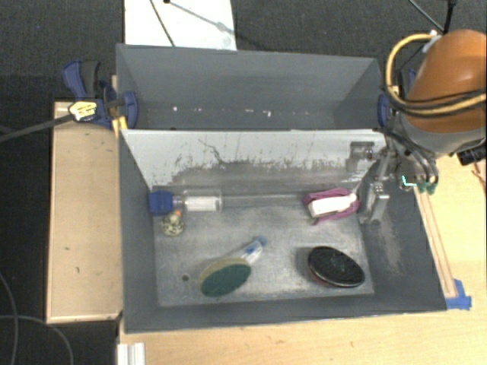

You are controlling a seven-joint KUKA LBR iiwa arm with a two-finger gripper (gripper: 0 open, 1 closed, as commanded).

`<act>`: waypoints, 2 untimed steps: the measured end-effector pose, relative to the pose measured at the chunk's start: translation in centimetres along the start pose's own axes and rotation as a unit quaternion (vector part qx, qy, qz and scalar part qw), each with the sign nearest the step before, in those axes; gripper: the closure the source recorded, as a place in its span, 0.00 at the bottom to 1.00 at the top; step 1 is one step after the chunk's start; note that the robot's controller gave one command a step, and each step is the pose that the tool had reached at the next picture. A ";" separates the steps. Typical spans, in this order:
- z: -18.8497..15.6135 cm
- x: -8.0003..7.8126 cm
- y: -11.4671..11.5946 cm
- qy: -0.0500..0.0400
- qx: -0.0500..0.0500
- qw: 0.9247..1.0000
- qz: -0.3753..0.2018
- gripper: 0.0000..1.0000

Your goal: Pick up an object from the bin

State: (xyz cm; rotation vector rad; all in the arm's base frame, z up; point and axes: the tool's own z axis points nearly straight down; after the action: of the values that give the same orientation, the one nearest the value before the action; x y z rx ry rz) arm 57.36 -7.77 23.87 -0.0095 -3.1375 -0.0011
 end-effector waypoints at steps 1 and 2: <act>16.1 4.3 -1.4 -0.004 0.002 0.997 -0.072 0.00; 16.3 7.7 -0.7 -0.004 0.000 0.984 0.178 0.00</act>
Offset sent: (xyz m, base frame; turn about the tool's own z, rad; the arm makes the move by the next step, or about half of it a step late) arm -0.0446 -0.0120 -0.1610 -0.1467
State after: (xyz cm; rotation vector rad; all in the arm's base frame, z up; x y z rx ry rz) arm 49.55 -8.40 7.65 -0.5694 -3.0934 0.0007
